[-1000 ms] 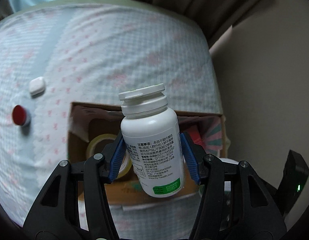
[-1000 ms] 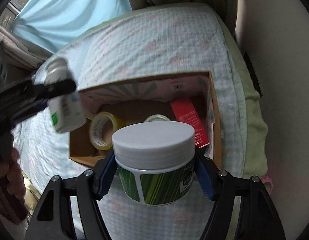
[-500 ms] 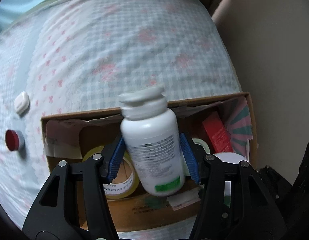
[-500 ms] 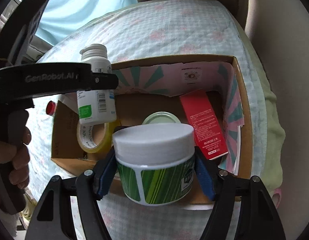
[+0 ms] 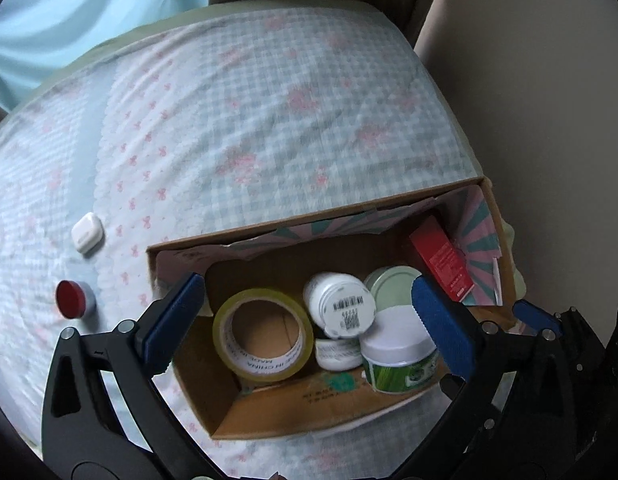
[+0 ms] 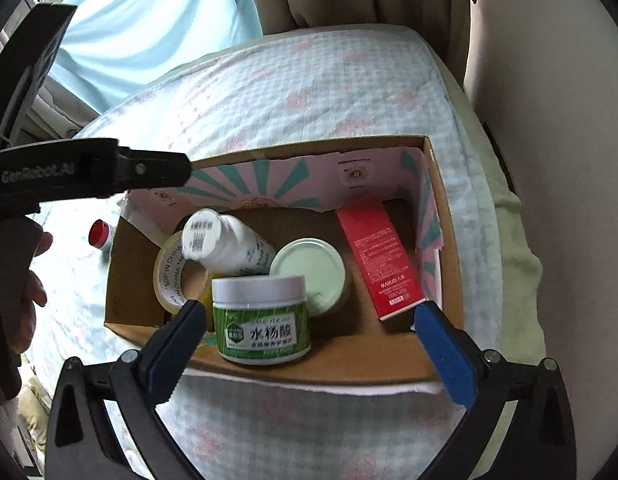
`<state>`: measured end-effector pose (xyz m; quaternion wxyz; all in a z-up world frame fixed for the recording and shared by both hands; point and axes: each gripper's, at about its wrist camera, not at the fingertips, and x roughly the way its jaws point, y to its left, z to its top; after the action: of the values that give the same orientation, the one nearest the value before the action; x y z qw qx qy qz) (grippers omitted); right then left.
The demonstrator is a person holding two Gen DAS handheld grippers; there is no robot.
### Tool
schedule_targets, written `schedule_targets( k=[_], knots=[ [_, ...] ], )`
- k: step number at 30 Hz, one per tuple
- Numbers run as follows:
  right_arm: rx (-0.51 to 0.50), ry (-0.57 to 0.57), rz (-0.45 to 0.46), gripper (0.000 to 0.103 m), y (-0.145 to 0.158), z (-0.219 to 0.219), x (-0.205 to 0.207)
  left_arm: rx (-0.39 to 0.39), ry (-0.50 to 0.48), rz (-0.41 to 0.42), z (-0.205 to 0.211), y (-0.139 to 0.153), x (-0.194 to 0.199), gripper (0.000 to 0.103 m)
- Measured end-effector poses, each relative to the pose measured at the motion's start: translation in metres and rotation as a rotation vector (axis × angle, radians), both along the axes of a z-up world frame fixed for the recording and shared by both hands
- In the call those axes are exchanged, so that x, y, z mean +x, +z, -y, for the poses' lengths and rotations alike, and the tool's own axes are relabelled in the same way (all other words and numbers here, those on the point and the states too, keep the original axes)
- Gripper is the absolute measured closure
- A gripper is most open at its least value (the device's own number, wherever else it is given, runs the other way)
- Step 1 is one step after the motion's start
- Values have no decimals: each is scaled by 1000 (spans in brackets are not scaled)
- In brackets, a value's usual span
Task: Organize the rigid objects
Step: 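Open both tools to drop pill bottle and green jar into the box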
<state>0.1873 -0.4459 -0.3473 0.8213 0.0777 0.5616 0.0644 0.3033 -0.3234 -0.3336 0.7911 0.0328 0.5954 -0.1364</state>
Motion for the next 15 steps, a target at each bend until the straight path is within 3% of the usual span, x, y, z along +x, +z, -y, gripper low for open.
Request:
schedule_targets(
  k=[9, 15],
  knots=[
    [-16, -13, 28, 0, 38, -11, -15, -34, 1, 53, -23, 43, -26, 0],
    [-73, -9, 2, 0, 69, -30, -30, -39, 33, 119, -62, 88, -59, 0]
  ],
)
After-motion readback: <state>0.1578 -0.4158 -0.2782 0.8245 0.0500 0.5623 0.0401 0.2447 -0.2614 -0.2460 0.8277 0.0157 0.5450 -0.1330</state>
